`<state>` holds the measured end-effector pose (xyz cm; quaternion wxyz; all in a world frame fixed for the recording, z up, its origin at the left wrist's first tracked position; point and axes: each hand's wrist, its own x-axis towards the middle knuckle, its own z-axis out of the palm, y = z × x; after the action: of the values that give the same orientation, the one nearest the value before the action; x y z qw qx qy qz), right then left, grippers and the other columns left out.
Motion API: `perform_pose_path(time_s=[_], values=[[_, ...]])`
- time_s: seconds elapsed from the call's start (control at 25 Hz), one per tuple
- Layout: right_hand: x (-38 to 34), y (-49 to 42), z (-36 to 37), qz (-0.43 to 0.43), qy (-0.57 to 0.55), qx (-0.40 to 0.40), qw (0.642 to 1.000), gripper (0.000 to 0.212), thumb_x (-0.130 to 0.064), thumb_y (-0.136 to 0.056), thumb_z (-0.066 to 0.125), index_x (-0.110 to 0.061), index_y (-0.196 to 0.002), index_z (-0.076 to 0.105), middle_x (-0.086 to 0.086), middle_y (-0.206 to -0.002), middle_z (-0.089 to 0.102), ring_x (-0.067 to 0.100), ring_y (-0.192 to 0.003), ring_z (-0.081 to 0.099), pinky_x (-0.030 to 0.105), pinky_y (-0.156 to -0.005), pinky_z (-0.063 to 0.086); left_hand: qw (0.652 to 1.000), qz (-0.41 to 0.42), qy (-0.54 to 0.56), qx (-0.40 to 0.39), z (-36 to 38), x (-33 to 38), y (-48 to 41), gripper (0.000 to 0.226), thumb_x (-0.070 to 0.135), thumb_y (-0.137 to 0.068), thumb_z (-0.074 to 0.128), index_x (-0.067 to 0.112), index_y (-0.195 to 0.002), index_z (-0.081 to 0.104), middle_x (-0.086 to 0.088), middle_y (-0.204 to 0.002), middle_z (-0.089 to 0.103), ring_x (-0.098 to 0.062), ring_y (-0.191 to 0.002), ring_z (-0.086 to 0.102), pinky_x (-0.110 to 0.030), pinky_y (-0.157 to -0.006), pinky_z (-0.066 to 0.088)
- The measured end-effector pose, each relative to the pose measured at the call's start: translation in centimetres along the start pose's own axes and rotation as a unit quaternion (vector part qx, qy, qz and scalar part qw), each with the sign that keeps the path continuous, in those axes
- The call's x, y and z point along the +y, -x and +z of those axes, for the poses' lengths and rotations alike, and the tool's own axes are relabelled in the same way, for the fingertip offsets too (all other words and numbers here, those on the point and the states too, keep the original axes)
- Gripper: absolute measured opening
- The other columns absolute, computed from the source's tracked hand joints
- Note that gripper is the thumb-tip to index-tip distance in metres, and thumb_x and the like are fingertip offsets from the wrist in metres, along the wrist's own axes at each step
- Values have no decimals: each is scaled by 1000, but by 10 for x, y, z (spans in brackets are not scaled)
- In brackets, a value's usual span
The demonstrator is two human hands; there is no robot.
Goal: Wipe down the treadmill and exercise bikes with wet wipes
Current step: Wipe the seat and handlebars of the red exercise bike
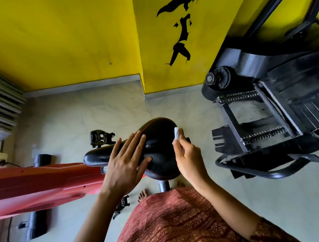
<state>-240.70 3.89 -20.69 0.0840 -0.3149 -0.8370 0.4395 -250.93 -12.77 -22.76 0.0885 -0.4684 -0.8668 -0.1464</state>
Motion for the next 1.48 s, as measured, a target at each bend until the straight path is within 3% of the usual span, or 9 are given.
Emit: perform_pose_path(time_s=[0.12,0.28,0.4,0.6,0.8,1.0,1.16,1.36,1.48], values=[[8,39,-1,-128,36,-24,991,49,-28,-102,36,-7,-146,34,8,-152,34,16,-139,35,16,-109,29,1000,-1,4,-1,0,-1,1,57,43,-99,36,4,-141,44,-14,-148,40,-25,-137,37,-52,-109,32],[26,33,1,-200,98,-24,974,49,-21,-102,34,-7,-148,28,8,-158,19,16,-147,10,37,-116,24,1000,4,12,-4,1,-2,2,58,43,-100,35,4,-142,42,-14,-148,39,-23,-139,34,-48,-112,28],[-9,-4,29,-200,161,11,966,45,-18,-99,36,-2,-140,44,12,-150,36,26,-143,25,45,-113,28,1000,5,21,18,-1,-8,8,58,40,-98,41,0,-139,45,-17,-146,42,-27,-136,38,-44,-113,28],[15,30,11,-369,230,-89,896,45,-16,-98,43,-8,-142,42,5,-151,36,21,-143,26,39,-116,27,1000,-6,10,9,-12,-21,26,62,44,-96,43,-1,-140,43,-16,-147,40,-28,-136,39,-45,-113,29],[-6,-17,19,-185,180,15,966,46,-22,-99,34,0,-137,48,14,-146,43,34,-137,36,45,-111,35,1000,-6,15,19,-11,-21,26,60,42,-95,47,0,-139,45,-15,-147,40,-27,-136,40,-44,-113,30],[-1,26,17,-360,222,-100,900,42,-23,-101,38,-9,-140,45,4,-148,40,23,-141,32,37,-117,24,999,-14,19,24,-14,-26,32,56,38,-96,45,-1,-137,48,-17,-144,44,-28,-134,43,-43,-112,32],[11,-14,-7,-214,162,-25,963,48,-29,-102,33,-7,-143,40,6,-151,35,23,-143,24,31,-116,23,998,-41,24,51,-14,-29,32,51,35,-97,47,-1,-132,54,-17,-138,51,-30,-129,49,-47,-108,37],[-54,-54,51,-275,217,-72,934,42,-23,-97,31,-1,-88,66,14,-93,67,37,-92,59,48,-87,48,996,-46,21,75,-13,-33,36,48,33,-95,51,-2,-128,58,-17,-135,55,-30,-125,53,-47,-105,40],[-49,-28,56,-353,228,-155,894,46,-28,-98,32,-3,-120,63,12,-127,62,34,-120,54,45,-110,34,993,-68,5,99,-19,-45,51,45,30,-94,54,-1,-127,59,-16,-134,55,-30,-125,52,-44,-106,40]])
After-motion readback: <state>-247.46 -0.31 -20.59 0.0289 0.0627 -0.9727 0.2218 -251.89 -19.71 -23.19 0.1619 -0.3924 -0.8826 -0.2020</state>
